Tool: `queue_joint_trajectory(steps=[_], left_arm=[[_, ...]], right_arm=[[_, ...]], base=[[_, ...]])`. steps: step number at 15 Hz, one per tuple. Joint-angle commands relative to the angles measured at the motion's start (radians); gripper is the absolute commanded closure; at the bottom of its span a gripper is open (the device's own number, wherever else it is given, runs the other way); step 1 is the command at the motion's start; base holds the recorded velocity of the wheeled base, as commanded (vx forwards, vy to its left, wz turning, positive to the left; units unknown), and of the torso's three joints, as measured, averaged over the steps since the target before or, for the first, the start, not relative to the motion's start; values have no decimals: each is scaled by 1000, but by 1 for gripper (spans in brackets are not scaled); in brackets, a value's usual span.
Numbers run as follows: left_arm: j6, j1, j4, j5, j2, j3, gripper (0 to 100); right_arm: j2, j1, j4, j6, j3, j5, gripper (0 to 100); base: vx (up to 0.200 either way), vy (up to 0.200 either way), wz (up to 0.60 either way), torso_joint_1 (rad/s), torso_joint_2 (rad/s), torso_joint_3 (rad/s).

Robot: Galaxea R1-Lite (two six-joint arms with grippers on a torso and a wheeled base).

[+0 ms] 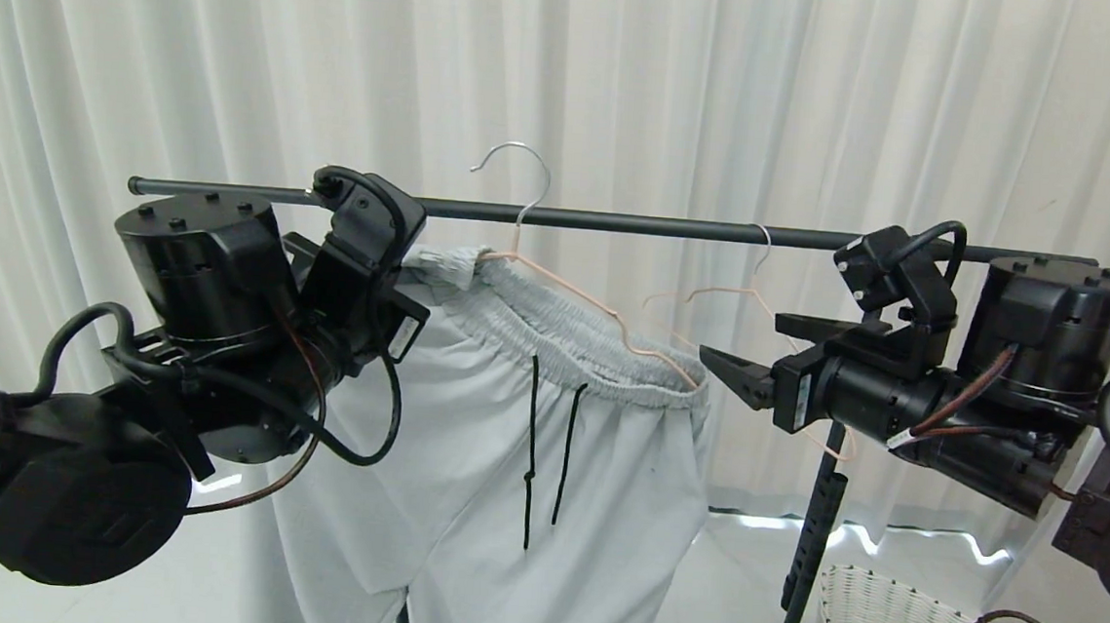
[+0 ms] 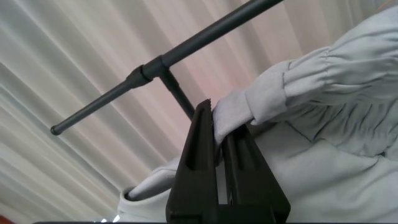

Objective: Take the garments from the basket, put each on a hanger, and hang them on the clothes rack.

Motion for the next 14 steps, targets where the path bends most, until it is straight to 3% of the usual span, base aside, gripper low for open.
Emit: queue_joint_trajectory(steps=[1,3,6,10,14], left_arm=[[1,-21,1,3,3,-5,100],[1,-42,1,8,9,-18,100],[1,-79,1,54,44,-63,100],[2,-102,1,81,46,-75,100],[1,-107,1,92,44,-72,100]], right_arm=[[2,2,-15,-67,-5,11,0],[5,21,-10,-153,-19,30,0],[39,85,27,-178,-79,18,0],[131,91,68,-225,-218,-98,0],[167,90,70,-231,-278,-136,0]], base=[[0,0,0,0,0,0],[0,0,0,0,0,0],[0,0,0,0,0,0],[0,0,0,0,0,0],[0,0,0,0,0,0]])
